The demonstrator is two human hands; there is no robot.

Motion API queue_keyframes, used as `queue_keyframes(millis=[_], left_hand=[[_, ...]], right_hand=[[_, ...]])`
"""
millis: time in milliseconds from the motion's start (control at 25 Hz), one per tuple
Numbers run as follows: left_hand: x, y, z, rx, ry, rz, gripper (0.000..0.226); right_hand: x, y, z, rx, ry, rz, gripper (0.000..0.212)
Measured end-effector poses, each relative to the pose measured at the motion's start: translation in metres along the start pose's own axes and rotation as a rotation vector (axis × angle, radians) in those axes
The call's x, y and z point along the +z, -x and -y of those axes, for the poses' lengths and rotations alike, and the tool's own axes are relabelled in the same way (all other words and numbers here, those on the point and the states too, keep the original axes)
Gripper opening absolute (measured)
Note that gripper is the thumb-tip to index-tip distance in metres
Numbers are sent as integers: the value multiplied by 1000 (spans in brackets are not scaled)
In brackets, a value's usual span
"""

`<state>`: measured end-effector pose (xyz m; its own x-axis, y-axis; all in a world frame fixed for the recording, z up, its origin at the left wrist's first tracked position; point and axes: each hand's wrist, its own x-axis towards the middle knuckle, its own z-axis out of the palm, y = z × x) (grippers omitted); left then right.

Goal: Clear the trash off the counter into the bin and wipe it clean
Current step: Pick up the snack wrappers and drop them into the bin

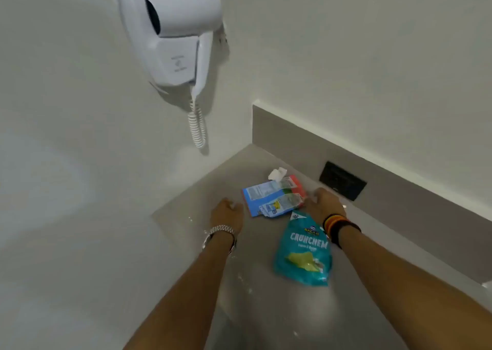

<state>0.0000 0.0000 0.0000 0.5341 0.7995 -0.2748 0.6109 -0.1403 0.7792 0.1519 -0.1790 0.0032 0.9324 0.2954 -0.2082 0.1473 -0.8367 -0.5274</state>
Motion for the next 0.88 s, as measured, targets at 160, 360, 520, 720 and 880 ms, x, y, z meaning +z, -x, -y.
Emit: queue_keyframes(millis=[160,360,520,720,880], left_hand=[[44,-49,-6,-221,86,36,32],[71,-64,-15,-156,-210,31,66],[85,-72,-17,-134,-268,18,62],[74,-65,-13,-141,33,47,30],[33,-30,-32,0,117,-48,18]], right_hand=[[0,-43,3,94,31,33,26],[13,-24,-18,2,323,265,53],[23,-31,-24,38,392,280,59],[8,-22,-17,-1,438,193,38],[-31,22,-2,-132,494,-40,18]])
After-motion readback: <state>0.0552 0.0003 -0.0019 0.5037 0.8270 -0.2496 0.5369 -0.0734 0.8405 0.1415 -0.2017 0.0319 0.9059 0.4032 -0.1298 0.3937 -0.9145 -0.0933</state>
